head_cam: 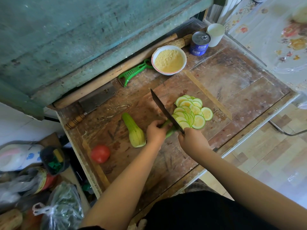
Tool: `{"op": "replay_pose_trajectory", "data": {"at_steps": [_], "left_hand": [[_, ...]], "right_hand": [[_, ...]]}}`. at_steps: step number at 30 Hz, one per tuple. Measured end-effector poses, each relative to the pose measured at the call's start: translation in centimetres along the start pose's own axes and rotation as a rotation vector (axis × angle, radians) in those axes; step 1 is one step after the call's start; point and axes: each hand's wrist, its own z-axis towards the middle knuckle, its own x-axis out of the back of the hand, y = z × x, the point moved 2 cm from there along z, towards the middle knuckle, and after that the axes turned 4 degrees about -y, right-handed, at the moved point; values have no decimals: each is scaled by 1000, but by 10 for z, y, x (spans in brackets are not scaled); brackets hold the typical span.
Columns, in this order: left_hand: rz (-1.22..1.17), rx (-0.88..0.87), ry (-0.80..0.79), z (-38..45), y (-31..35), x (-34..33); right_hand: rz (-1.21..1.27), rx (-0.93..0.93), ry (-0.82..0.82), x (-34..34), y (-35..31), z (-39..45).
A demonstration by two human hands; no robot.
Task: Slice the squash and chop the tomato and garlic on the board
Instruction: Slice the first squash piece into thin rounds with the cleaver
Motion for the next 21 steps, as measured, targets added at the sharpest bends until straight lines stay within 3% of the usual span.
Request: {"op": "replay_pose_trajectory", "data": {"at_steps": [9,21], "left_hand": [[155,-49,-100,1,1,5],[16,-94,-59,-3,3,2]], "right_hand": [[97,-8,36,4,7,-2],[35,76,105,15,1,-25]]}}
